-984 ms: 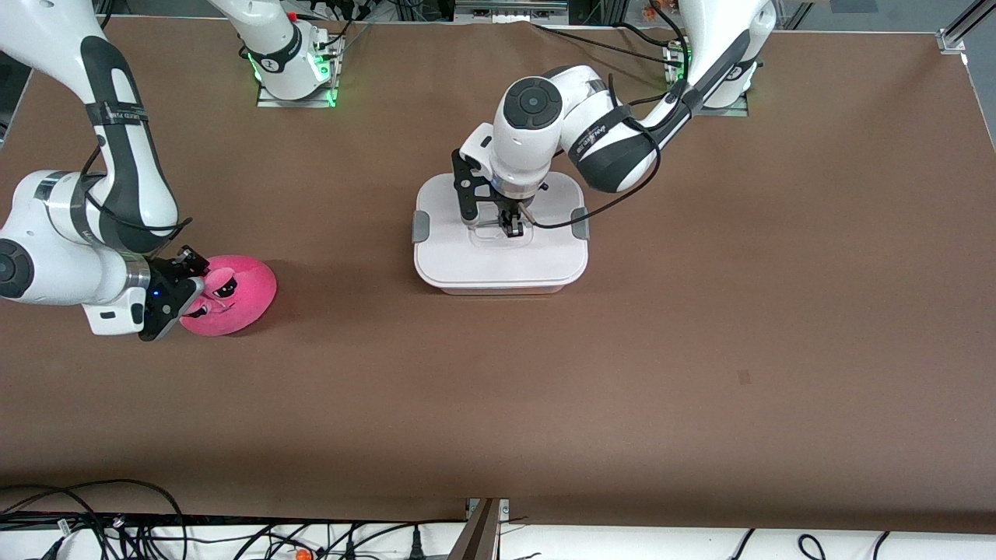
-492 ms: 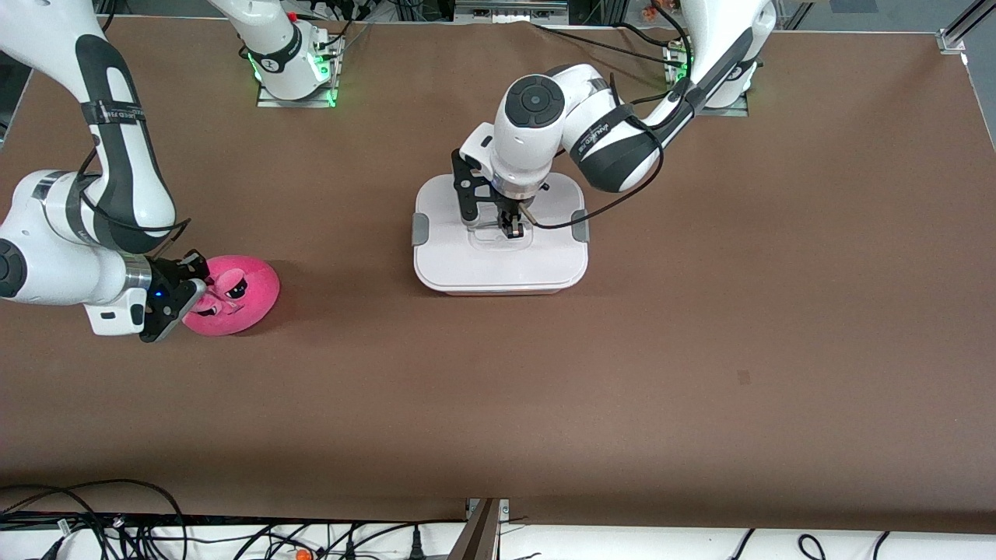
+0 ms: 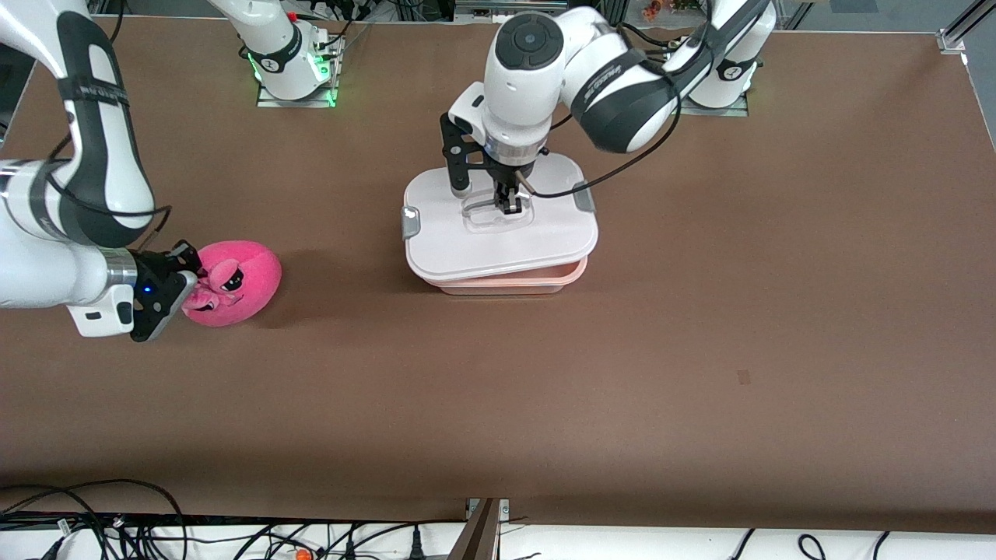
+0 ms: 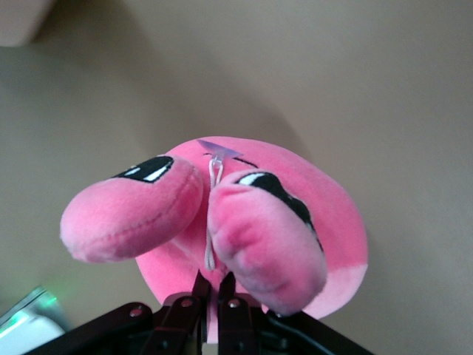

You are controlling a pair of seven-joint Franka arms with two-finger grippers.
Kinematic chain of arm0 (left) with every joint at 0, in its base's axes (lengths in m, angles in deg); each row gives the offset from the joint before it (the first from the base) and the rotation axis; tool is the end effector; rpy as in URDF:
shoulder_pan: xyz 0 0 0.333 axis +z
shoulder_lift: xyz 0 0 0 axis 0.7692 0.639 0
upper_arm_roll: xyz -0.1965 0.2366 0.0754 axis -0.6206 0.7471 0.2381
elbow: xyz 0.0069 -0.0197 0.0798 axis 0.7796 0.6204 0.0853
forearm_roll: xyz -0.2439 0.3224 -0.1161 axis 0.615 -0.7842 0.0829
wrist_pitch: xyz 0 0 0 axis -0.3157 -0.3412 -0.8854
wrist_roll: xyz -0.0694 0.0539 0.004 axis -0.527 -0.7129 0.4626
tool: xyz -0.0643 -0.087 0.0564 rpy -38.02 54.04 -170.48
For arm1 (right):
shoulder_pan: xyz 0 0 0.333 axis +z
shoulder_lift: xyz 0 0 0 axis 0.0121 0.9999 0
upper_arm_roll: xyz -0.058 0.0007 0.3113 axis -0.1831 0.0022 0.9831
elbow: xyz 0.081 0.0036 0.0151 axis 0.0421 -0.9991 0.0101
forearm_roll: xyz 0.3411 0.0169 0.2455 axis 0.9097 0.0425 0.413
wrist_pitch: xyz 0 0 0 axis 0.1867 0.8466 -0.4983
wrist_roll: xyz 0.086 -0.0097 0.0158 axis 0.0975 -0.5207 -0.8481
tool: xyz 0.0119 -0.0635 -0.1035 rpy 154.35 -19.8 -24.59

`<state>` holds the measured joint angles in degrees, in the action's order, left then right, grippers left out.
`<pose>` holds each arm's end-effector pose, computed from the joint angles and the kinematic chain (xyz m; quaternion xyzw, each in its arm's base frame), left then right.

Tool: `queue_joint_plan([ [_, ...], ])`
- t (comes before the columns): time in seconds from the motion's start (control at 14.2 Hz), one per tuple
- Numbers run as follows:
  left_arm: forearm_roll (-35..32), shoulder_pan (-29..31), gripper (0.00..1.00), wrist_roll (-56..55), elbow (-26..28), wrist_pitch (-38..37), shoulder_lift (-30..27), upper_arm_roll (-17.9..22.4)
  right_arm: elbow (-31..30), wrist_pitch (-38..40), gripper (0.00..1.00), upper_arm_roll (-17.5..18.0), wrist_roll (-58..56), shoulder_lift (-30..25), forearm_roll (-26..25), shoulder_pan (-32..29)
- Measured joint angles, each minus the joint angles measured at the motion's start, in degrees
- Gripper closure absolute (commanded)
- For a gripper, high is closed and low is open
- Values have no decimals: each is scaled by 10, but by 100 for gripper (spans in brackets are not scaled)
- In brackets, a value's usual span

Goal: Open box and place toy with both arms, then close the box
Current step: 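Lift the white lid with the left gripper while the right gripper lifts the toy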

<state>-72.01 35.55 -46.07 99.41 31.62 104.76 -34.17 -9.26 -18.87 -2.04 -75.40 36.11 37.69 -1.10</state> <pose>0.5007 -0.5102 0.4468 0.7853 -0.6178 0.0142 0.0376 0.6704 0.0012 0.3696 -0.8794 -0.4454 0.1195 0.1185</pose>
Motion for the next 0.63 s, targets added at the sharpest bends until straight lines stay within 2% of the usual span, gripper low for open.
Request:
queue_joint_plan([
  [0.21, 3, 5, 100, 0, -58, -117, -2, 0, 48, 72, 100, 56, 2, -18, 2, 2],
  [0.49, 3, 36, 100, 12, -92, -225, -3, 0, 52, 77, 100, 152, 41, -37, -2, 13],
  [0.63, 3, 65, 100, 53, -99, -258, -8, 0, 54, 76, 100, 179, 55, -40, -24, 40],
])
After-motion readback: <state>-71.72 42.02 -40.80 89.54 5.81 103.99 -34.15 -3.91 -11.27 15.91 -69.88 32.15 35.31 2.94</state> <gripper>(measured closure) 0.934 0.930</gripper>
